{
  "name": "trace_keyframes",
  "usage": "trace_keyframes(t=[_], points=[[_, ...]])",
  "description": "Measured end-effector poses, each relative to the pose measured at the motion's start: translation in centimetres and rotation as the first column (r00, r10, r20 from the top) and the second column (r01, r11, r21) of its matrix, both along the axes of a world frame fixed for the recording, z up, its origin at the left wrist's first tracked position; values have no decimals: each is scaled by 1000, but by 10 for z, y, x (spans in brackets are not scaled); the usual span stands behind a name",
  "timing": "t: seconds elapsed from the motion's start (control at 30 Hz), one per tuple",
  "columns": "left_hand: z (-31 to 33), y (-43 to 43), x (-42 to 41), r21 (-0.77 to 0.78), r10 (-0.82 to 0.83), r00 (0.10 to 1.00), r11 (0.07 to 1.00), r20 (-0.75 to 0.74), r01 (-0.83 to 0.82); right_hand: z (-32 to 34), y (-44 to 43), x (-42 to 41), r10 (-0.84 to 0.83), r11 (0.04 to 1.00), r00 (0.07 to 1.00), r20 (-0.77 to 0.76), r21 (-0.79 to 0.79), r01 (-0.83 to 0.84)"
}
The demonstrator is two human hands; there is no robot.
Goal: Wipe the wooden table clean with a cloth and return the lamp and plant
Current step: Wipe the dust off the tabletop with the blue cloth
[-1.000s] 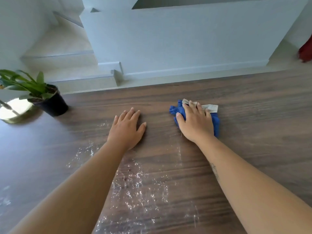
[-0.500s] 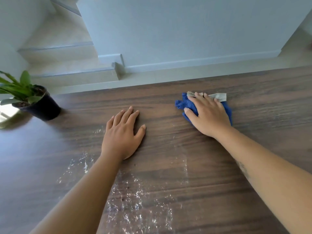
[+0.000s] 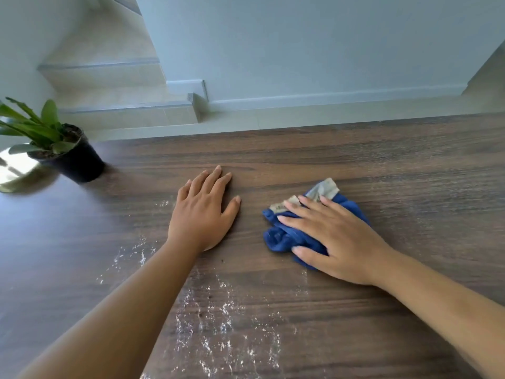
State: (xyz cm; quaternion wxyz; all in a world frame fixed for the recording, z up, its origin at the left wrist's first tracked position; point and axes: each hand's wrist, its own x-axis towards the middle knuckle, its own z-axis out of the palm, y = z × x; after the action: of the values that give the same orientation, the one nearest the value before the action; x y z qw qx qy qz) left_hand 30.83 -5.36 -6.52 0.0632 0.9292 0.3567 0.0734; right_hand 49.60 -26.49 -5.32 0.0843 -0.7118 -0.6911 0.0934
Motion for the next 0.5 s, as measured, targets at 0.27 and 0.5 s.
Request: trace_keyframes(t=[0.27, 0.5], points=[[2, -2, 1, -10, -3, 1000, 1000, 12, 3, -2, 95, 78, -395, 919, 914, 92, 44, 392], [2, -3, 2, -5, 1, 1000, 1000, 18, -1, -7, 174, 69, -398, 917, 916, 52, 45, 396]])
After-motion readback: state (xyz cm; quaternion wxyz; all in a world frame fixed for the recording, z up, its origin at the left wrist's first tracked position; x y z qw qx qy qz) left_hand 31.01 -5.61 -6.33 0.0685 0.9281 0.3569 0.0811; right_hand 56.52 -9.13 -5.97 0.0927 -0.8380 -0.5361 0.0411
